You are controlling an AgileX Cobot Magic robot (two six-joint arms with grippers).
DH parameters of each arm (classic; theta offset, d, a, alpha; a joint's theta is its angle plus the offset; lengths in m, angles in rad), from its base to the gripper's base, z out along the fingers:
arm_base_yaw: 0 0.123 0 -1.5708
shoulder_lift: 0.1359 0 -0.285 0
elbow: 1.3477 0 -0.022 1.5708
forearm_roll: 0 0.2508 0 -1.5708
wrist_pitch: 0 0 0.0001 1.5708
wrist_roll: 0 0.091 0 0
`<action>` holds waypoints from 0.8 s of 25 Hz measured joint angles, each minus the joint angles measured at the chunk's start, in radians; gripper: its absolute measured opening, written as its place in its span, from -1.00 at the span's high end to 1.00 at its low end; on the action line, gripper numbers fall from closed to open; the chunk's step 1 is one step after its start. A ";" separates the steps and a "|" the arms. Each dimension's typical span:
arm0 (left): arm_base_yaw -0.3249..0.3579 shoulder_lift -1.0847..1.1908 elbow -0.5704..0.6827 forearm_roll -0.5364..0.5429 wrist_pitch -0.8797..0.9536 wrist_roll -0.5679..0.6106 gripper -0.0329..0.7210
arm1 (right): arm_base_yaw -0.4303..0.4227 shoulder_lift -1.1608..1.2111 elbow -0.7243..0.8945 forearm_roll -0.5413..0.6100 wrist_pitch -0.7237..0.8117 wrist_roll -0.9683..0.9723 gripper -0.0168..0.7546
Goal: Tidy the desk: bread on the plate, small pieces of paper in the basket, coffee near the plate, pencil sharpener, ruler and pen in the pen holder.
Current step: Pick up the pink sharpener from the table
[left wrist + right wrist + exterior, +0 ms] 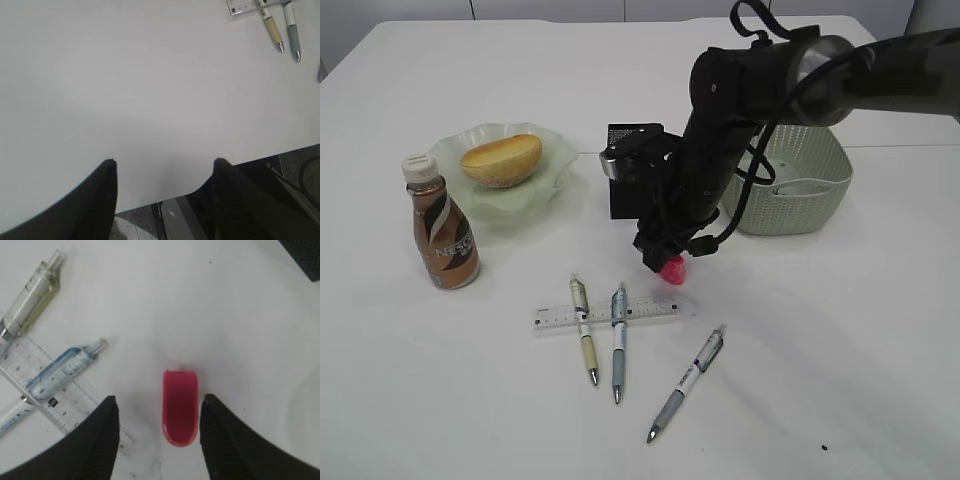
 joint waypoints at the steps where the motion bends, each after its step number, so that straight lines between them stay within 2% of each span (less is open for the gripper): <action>1: 0.000 0.000 0.000 0.000 0.000 0.000 -0.24 | 0.005 0.006 -0.005 0.000 -0.001 -0.003 -0.13; 20: 0.000 0.000 0.000 0.002 0.000 0.000 -0.24 | 0.009 0.042 -0.013 -0.034 -0.047 -0.021 -0.13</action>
